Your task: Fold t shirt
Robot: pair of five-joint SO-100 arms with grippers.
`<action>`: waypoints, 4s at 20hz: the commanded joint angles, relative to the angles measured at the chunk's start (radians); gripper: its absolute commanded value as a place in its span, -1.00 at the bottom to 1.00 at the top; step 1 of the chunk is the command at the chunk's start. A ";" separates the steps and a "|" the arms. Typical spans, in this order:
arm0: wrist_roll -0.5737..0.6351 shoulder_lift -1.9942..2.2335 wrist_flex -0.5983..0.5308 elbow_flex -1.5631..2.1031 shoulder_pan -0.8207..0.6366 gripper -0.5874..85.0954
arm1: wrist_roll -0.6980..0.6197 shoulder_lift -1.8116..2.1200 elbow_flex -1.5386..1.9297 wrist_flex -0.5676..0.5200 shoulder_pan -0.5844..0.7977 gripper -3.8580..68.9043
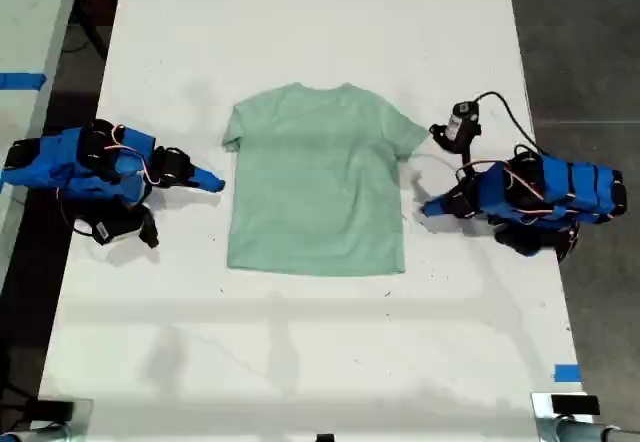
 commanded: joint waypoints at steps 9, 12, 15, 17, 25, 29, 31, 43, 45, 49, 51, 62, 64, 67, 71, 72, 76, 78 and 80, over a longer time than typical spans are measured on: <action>0.005 0.006 0.002 0.008 0.003 -0.90 | -0.011 0.006 0.058 -0.032 -0.008 -0.79; 0.005 0.006 0.002 0.008 0.003 -0.90 | -0.011 0.006 0.058 -0.032 -0.008 -0.79; 0.005 0.006 0.002 0.008 0.003 -0.90 | -0.011 0.006 0.058 -0.032 -0.008 -0.79; 0.005 0.006 0.002 0.008 0.003 -0.90 | -0.011 0.006 0.058 -0.032 -0.008 -0.79; 0.005 0.006 0.002 0.008 0.003 -0.90 | -0.011 0.006 0.058 -0.032 -0.008 -0.79; 0.005 0.006 0.002 0.008 0.003 -0.90 | -0.008 0.006 0.058 -0.032 0.020 -0.79; 0.005 0.006 0.002 0.008 0.003 -0.90 | 0.305 0.008 0.071 -0.055 0.040 -0.80; 0.005 0.006 0.002 0.008 0.003 -0.90 | 0.572 -0.436 -0.336 -0.137 0.396 -0.43; 0.005 0.006 0.002 0.008 0.003 -0.90 | 0.420 -0.859 -0.614 -0.067 0.566 -0.34; 0.005 0.006 0.002 0.008 0.002 -0.90 | 0.256 -1.235 -0.792 -0.138 0.833 -0.09; 0.005 0.006 0.002 0.008 0.003 -0.90 | 0.247 -1.391 -0.870 -0.184 0.848 0.03; 0.005 0.006 0.002 0.008 0.003 -0.90 | 0.345 -1.681 -0.785 -0.735 0.839 -0.14; 0.005 0.006 0.002 0.008 0.003 -0.90 | 0.359 -1.729 -0.805 -0.733 0.844 -0.16; 0.005 0.006 0.002 0.008 0.003 -0.90 | 0.357 -1.732 -0.808 -0.732 0.845 -0.40; 0.005 0.006 0.002 0.008 0.003 -0.90 | 0.353 -1.713 -0.865 -0.657 0.831 -0.87; 0.005 0.006 0.002 0.008 0.003 -0.90 | 0.348 -1.709 -0.893 -0.627 0.825 -0.87; 0.005 0.006 0.002 0.008 0.003 -0.90 | 0.310 -1.690 -1.052 -0.505 0.785 -0.87; 0.005 0.006 0.002 0.008 0.003 -0.90 | 0.288 -1.689 -1.160 -0.449 0.742 -0.87; 0.005 0.006 0.002 0.008 0.003 -0.90 | 0.255 -1.692 -1.258 -0.423 0.689 -0.87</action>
